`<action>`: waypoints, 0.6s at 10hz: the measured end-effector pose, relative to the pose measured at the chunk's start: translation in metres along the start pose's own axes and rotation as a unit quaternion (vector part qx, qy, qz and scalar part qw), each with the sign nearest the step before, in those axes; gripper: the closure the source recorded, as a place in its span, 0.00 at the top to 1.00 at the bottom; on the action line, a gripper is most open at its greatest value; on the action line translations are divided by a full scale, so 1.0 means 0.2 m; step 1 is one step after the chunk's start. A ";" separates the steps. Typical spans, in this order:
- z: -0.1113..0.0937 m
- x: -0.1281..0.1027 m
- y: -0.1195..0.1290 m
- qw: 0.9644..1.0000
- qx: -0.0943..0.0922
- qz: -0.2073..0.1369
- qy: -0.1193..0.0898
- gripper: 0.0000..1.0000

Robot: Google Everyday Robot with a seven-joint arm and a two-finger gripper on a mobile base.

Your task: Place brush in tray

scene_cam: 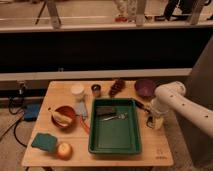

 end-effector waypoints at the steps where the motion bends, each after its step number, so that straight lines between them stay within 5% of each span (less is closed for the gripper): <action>1: 0.00 -0.01 0.00 1.000 -0.001 -0.001 -0.002 0.80; 6: -0.02 -0.03 -0.05 0.997 -0.031 0.056 -0.052 0.80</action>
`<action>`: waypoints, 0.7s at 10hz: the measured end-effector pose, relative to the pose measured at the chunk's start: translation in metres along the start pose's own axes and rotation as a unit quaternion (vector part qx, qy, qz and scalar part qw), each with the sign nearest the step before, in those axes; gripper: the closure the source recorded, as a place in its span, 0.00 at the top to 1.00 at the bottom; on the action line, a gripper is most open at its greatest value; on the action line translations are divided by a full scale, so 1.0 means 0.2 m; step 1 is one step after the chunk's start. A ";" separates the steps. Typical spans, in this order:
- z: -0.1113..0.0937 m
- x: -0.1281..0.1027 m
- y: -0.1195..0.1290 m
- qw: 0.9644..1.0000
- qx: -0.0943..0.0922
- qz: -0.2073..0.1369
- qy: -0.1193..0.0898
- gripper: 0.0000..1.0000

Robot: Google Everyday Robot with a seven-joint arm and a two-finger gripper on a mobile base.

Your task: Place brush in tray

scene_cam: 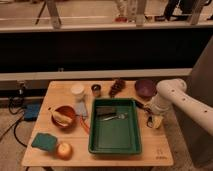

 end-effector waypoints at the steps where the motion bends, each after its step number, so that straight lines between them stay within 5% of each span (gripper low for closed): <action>1: 0.00 -0.01 0.00 1.000 -0.002 0.010 -0.009 0.80; 4: -0.01 -0.09 -0.04 0.998 0.019 0.040 -0.048 0.80; 7: 0.01 -0.10 -0.09 0.994 0.053 0.073 -0.054 0.80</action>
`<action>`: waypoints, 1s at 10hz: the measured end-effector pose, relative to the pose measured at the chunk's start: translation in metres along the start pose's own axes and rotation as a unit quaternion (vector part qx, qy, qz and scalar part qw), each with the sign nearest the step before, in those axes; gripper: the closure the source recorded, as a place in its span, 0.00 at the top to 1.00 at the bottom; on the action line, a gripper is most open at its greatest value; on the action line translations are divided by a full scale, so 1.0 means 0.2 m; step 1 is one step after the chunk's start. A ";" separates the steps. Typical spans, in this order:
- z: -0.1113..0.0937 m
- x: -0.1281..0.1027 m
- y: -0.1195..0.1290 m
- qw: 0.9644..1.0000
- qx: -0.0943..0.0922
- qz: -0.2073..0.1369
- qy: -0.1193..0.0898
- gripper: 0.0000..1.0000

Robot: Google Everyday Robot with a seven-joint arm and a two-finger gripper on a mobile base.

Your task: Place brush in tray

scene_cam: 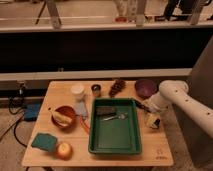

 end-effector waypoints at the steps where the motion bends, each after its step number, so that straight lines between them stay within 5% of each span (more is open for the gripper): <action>1: 0.01 0.00 -0.02 1.000 0.007 0.011 0.001 0.80; 5: 0.08 0.08 -0.16 0.996 0.030 0.087 0.001 0.80; 10: 0.13 0.21 -0.29 0.990 0.046 0.137 -0.005 0.80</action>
